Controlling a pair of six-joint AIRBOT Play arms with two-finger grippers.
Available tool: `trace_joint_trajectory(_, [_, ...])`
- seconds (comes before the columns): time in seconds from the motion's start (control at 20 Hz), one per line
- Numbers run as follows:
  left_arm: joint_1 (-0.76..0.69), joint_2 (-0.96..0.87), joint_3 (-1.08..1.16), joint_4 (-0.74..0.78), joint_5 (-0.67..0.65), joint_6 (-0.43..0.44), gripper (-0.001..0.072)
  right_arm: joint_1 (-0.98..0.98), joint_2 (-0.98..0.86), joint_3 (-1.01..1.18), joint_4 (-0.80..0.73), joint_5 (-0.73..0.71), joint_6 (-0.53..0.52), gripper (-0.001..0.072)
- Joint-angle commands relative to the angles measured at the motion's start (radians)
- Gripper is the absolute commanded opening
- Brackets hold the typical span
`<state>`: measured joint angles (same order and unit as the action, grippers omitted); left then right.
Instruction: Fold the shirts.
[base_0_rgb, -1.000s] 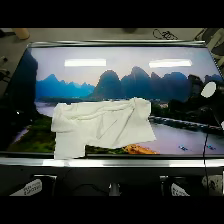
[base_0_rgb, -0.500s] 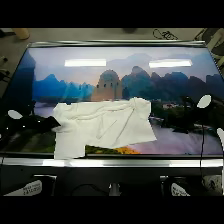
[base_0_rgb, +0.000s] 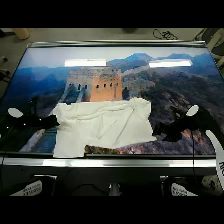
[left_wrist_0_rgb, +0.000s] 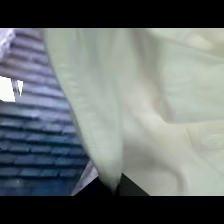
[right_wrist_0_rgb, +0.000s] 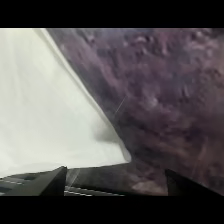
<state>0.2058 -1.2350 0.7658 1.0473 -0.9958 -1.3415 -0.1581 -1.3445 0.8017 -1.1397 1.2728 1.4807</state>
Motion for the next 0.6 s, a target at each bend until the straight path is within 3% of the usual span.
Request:
trace_joint_trajectory(0.0, [-0.002,0.074,0.005,-0.005,-0.032,0.007,0.0024,0.001,-0.067,-0.008,0.086,-0.019,-0.018,0.0658])
trace_joint_trajectory(0.1, [-0.002,0.108,0.005,-0.010,-0.037,0.006,0.0024,0.001,-0.093,-0.008,0.125,-0.045,-0.027,0.0646])
trace_joint_trajectory(0.25, [-0.002,0.148,0.020,-0.013,-0.040,-0.020,0.0024,0.001,-0.105,-0.008,0.177,-0.092,-0.027,0.0435])
trace_joint_trajectory(0.35, [-0.001,0.168,0.048,-0.013,-0.060,-0.019,0.0024,0.001,-0.103,-0.005,0.209,-0.074,-0.029,0.0021])
trace_joint_trajectory(0.55, [-0.003,0.229,0.251,-0.020,-0.140,-0.010,0.0022,-0.002,0.032,0.118,0.225,-0.022,-0.094,0.0017])
